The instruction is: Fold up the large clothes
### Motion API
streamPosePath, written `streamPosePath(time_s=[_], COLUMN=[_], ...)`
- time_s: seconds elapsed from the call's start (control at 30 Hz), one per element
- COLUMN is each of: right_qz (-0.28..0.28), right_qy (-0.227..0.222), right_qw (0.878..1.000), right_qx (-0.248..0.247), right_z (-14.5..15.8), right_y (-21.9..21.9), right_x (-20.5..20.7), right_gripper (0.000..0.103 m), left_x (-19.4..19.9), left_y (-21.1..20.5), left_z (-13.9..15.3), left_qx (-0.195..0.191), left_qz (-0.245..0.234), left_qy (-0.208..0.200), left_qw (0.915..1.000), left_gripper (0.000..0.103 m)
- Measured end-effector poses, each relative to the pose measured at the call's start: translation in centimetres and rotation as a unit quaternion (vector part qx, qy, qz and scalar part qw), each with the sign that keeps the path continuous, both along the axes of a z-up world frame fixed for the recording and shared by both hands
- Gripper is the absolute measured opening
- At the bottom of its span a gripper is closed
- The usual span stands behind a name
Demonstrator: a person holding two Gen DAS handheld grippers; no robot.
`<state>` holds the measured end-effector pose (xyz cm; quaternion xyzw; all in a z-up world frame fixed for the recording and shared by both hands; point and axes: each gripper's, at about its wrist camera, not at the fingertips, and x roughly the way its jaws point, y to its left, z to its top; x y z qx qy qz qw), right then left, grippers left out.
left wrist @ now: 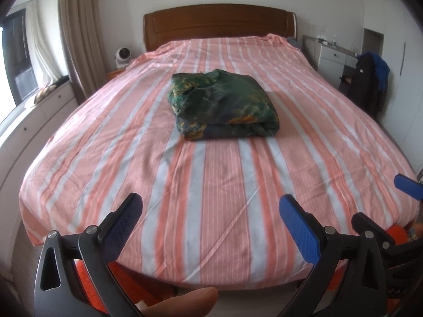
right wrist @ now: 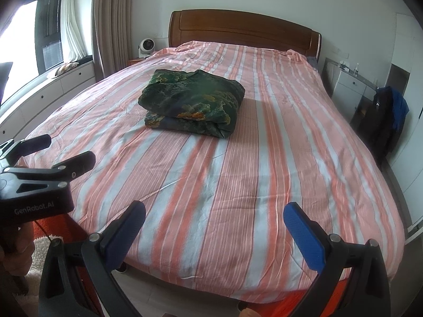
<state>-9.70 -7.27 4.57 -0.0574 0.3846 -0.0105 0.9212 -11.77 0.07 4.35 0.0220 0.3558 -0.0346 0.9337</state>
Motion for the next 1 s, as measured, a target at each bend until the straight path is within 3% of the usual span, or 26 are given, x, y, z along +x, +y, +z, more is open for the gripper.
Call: streamPosePath(time_s=[0.17,0.37,1.0], right_qz=[-0.001,-0.001,-0.009], right_qy=[0.000,-0.002,-0.016], right_qw=[1.000,1.000,1.000], right_qx=[0.009,0.016,0.007], right_z=[0.0,0.2,2.1], right_y=[-0.2,-0.2,-0.3], right_x=[0.0,0.0,0.8], right_gripper=[0.103,0.103,0.103], left_x=[-0.1,-0.2,-0.1], left_y=[-0.5,-0.8,-0.1], left_z=[0.2,0.5,1.3], left_qx=[0.006,0.051,0.040], left_qz=[-0.006,0.015,0.019], left_qy=[0.000,-0.024,-0.021], left_qw=[1.0000,0.9983,0.9988], left_gripper=[0.103,0.103,0.103])
